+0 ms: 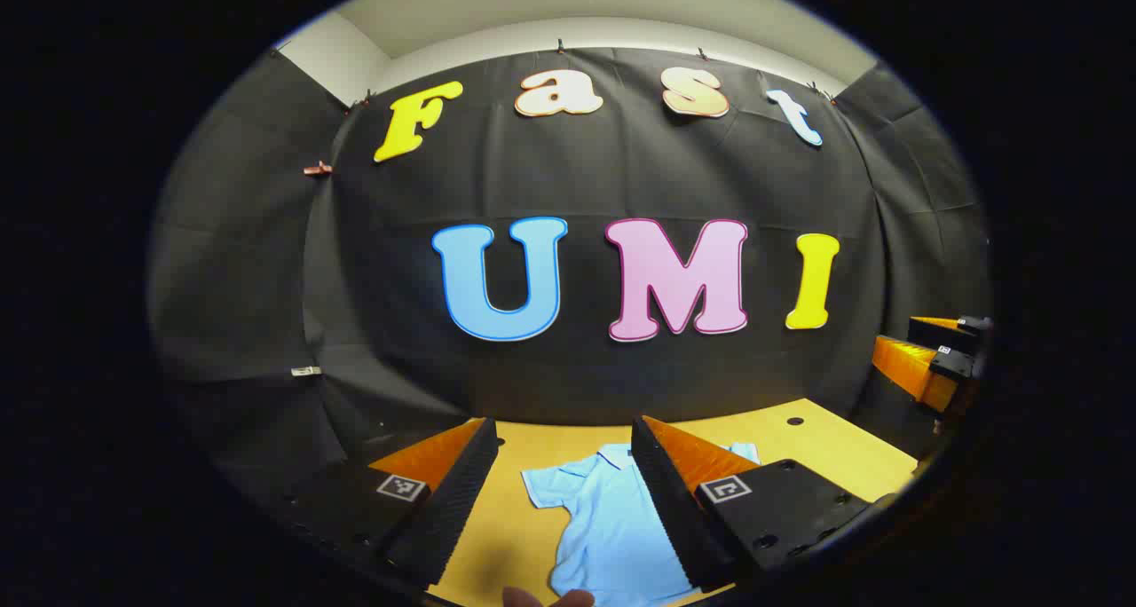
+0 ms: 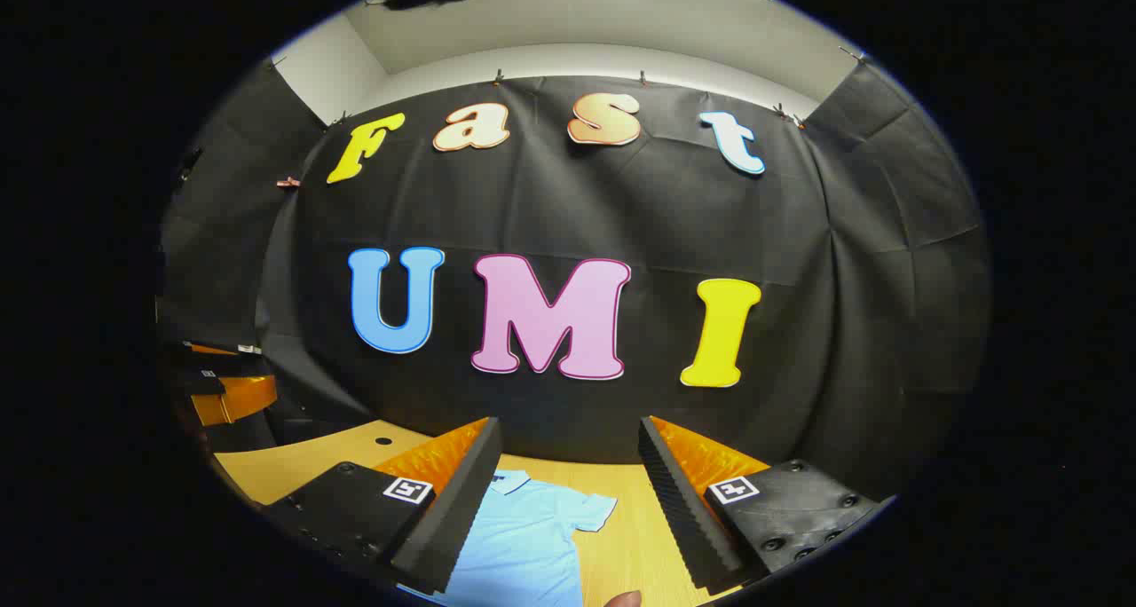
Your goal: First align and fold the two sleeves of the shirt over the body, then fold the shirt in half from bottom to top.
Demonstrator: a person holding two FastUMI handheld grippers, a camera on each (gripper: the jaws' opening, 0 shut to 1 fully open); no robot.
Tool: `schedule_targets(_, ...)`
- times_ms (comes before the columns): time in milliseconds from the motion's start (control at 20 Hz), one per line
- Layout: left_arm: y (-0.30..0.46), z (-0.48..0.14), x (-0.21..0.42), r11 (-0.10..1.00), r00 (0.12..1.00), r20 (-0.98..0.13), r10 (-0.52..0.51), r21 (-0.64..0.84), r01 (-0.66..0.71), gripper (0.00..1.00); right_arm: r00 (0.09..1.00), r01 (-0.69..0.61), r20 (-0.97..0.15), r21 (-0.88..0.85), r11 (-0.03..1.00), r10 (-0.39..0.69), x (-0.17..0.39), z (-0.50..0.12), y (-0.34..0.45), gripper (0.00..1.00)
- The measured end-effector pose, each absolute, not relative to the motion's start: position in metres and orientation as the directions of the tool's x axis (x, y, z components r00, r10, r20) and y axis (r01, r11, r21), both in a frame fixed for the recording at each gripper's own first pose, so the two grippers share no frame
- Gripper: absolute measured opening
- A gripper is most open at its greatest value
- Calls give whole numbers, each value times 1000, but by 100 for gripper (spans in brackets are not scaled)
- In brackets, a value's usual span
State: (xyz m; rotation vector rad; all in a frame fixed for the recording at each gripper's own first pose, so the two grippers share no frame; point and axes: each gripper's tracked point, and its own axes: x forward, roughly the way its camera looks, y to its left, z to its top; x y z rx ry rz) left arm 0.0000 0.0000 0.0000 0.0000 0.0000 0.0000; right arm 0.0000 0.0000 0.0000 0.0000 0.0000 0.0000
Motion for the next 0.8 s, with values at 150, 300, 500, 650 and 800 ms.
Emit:
schedule_targets(150,0,-2,5,1000,1000,-7,-21,-16,21,96,1000,16,-3,-14,1000,-16,-3,-1,5,94)
schedule_targets(300,4,-5,13,999,999,-9,-38,-4,38,96,1000,19,-17,-18,1000,-19,-1,-6,15,95)
schedule_targets(500,12,-11,24,999,999,-17,-42,-15,42,96,999,24,-21,-41,999,-25,5,-10,24,97)
schedule_targets(650,16,-15,32,999,999,-24,-42,-13,42,96,999,35,-29,-37,999,-36,10,-11,24,96)
schedule_targets(800,15,-17,37,999,998,-26,-49,-10,49,96,998,49,-42,-33,998,-51,14,-15,20,97)
